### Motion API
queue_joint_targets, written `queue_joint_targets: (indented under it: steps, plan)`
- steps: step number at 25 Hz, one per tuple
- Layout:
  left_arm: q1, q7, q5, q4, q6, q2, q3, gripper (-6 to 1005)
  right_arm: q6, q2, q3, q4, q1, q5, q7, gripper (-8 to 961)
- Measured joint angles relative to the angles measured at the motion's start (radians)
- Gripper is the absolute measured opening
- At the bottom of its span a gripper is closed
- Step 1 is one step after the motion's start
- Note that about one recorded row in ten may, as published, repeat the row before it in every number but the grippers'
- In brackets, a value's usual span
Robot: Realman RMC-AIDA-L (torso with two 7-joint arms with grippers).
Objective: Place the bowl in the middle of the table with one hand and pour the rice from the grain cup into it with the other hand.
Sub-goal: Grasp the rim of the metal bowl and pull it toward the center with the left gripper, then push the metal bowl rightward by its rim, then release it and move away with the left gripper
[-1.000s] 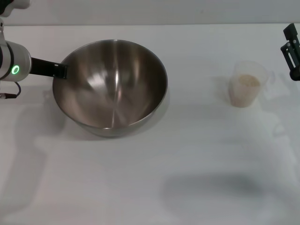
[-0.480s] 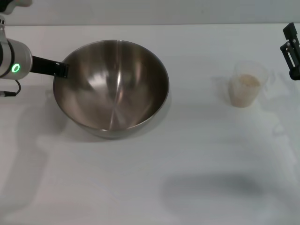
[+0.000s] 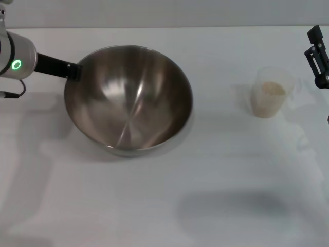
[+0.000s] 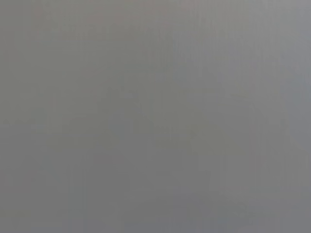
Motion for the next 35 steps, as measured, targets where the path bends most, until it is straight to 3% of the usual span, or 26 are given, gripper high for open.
queue_joint_targets:
  steps: [9, 26, 35]
  plan:
    - [0.006, 0.13, -0.166, 0.001, 0.042, 0.0, -0.068, 42, 0.0, 0.0, 0.001, -0.001, 0.001, 0.0, 0.0, 689]
    - [-0.041, 0.207, -0.257, 0.064, 0.054, 0.0, -0.071, 41, 0.003, 0.0, 0.008, -0.005, 0.004, 0.0, -0.001, 689]
    - [-0.035, 0.239, -0.259, 0.142, 0.19, -0.003, -0.036, 41, 0.002, -0.001, 0.008, -0.005, 0.004, 0.0, -0.001, 689]
